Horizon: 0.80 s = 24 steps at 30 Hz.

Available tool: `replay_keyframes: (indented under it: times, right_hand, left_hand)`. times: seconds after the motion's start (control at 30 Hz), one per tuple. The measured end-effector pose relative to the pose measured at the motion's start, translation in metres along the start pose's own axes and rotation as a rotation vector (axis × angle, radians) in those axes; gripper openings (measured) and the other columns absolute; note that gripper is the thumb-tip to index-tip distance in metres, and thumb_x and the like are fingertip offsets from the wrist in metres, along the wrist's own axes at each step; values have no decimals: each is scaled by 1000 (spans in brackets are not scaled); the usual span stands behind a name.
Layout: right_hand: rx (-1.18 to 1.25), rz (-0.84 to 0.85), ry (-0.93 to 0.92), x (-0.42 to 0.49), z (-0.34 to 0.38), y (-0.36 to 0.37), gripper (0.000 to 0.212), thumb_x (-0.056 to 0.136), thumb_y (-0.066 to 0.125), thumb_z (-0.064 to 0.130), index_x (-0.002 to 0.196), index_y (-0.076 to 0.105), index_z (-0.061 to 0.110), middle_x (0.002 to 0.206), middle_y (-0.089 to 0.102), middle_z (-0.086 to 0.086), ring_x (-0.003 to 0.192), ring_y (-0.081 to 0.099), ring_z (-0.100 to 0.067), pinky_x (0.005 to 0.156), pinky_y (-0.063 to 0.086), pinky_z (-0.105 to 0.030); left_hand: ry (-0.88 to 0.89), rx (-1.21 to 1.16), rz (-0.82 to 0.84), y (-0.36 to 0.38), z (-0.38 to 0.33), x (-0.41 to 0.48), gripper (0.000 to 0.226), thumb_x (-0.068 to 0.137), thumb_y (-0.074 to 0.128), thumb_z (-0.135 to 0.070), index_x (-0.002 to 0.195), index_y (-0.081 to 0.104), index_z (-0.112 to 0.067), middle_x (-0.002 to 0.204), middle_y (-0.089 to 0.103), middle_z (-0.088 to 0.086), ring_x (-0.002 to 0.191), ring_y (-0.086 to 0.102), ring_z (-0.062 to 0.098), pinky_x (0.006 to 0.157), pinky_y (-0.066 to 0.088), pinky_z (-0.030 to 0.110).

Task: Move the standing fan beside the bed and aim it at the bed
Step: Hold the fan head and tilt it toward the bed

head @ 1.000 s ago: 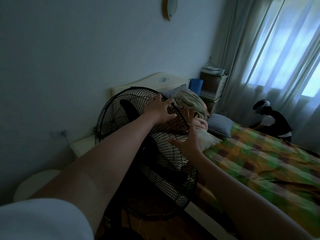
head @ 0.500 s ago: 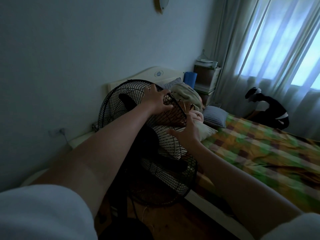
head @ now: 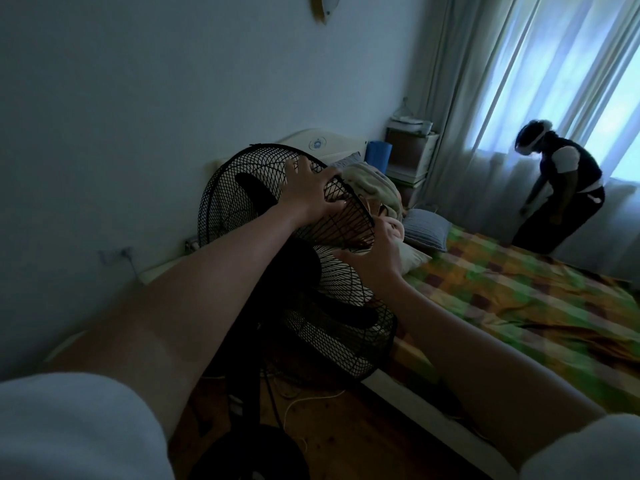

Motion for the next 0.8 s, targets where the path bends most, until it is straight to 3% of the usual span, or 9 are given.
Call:
replay_keyframes:
  times: [0.23, 0.57, 0.8]
  right_hand:
    - [6, -31, -33, -14, 6, -4, 86, 66, 80, 34, 138, 37, 14, 138, 40, -11, 126, 39, -28, 100, 42, -50]
    - [11, -62, -108, -29, 12, -8, 89, 65, 81, 33, 140, 37, 14, 138, 43, -10, 125, 38, -29, 100, 41, -49]
    - [13, -50, -86, -30, 8, -9, 89, 65, 81, 34, 139, 36, 13, 138, 42, -12, 126, 41, -30, 100, 42, -50]
  left_hand:
    - [17, -1, -36, -9, -4, -17, 62, 80, 60, -46, 135, 37, -29, 143, 20, 27, 136, 10, 46, 110, 17, 59]
    - [23, -15, -166, -19, -5, -45, 62, 79, 61, -44, 135, 39, -28, 138, 25, 25, 134, 12, 44, 106, 25, 58]
    - [10, 3, -121, -16, -11, -43, 63, 79, 61, -44, 135, 37, -29, 141, 23, 25, 136, 9, 43, 108, 24, 57]
Point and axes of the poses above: each hand's wrist, its own x-axis towards the middle knuckle, its own y-axis out of the palm, z = x × y, the point moved 5 cm from there along x, towards the middle knuckle
